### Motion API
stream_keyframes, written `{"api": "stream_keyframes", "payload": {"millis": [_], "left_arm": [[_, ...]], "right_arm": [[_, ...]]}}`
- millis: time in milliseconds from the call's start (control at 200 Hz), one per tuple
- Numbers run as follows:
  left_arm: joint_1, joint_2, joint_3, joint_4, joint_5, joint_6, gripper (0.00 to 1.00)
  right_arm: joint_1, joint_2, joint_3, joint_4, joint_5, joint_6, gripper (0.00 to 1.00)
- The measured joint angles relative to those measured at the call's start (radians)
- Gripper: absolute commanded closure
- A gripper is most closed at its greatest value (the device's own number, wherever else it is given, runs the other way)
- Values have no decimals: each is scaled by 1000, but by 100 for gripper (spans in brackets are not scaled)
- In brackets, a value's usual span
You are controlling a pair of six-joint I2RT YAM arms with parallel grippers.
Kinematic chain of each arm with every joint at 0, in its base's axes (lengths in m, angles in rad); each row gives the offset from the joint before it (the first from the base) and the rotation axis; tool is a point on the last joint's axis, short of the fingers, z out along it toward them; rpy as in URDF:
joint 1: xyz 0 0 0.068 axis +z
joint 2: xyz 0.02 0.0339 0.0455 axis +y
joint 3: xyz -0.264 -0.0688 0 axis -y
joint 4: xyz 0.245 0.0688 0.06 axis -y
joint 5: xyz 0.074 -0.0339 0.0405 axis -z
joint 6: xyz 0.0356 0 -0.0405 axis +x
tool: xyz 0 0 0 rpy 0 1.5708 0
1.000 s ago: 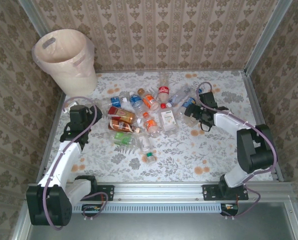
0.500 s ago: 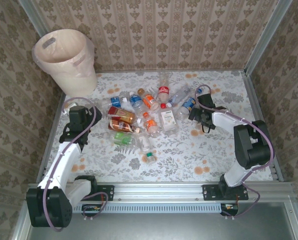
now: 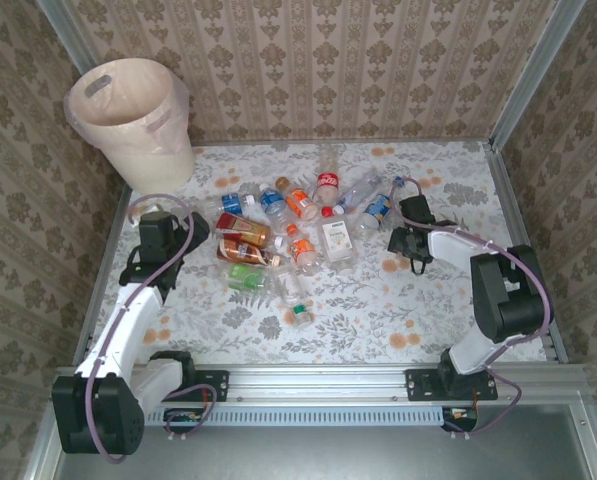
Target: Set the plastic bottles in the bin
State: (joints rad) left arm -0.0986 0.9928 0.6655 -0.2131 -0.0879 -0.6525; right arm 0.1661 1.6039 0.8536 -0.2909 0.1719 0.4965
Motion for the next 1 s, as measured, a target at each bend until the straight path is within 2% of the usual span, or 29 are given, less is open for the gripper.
{"api": "stream_keyframes", "payload": {"millis": [295,470,710,835,995], "left_arm": [[-81,104,55,146,176,-6,0],[-198,193,128,212,266,8,0],[-379,324,299,254,373,56,0],[-454,381,375,256,408,72,0],[-515,437,458,224,410,72,0]], "right_arm": [[8,-216,-123,111,-58,-33,53],[14,-356,-209,294,-198,-31,54],[70,-348,-246,573,-439,0,56],[126,-320,-245,662,-501,-1,54],[200,-287,-239,715,-519,-24,54]]}}
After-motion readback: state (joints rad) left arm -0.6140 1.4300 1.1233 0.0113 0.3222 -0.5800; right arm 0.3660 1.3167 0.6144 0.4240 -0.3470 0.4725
